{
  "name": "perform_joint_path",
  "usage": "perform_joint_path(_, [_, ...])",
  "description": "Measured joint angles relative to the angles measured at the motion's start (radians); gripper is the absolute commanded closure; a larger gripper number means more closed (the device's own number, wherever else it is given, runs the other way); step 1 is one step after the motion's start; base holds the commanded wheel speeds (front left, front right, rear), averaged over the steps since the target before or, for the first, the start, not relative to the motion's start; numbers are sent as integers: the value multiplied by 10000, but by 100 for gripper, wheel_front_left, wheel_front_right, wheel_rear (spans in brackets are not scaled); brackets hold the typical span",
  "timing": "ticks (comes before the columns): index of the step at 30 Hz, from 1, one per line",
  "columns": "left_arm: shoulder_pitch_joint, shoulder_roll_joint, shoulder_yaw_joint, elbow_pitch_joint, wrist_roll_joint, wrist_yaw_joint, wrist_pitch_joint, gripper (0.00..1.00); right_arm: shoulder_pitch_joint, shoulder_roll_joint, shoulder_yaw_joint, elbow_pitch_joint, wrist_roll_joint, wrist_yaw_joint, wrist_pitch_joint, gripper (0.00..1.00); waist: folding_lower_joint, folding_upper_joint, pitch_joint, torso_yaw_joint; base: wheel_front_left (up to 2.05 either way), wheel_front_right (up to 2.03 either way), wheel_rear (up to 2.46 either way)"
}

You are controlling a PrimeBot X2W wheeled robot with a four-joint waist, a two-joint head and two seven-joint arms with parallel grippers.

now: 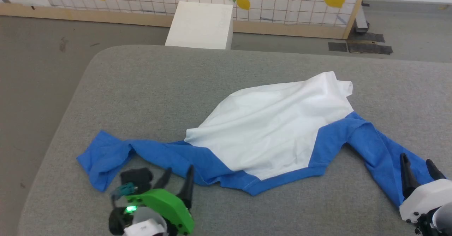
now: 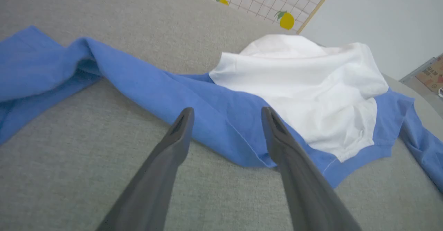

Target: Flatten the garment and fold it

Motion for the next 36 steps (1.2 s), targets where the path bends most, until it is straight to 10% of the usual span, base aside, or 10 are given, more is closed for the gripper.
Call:
perform_joint_path(7, [-918, -4, -1158, 504, -42, 1335, 3517, 0, 90, 2, 54, -77, 86, 0, -23, 0, 0, 0, 147, -342, 0, 0, 0])
perform_joint_path(16, [-1452, 267, -1231, 729, 420, 2326, 4867, 0, 89, 12, 222, 6, 178, 0, -249, 0, 0, 0, 475, -820, 0, 0, 0])
perform_joint_path(19, [-1444, 387, -1181, 675, 403, 2405, 5072, 99, 87, 10, 217, 71, 196, 0, -295, 0, 0, 0, 581, -903, 0, 0, 0])
perform_joint_path(29, [-1095, 276, -685, -56, -639, 1946, 3960, 100, -56, 6, 1047, 67, 25, 0, -113, 0, 0, 0, 703, -661, 0, 0, 0])
perform_joint_path(36, [-775, 190, -493, -859, -907, 1881, 3319, 100, -1267, 27, 2610, 314, -399, 0, 1933, 0, 0, 0, 900, -510, 0, 0, 0])
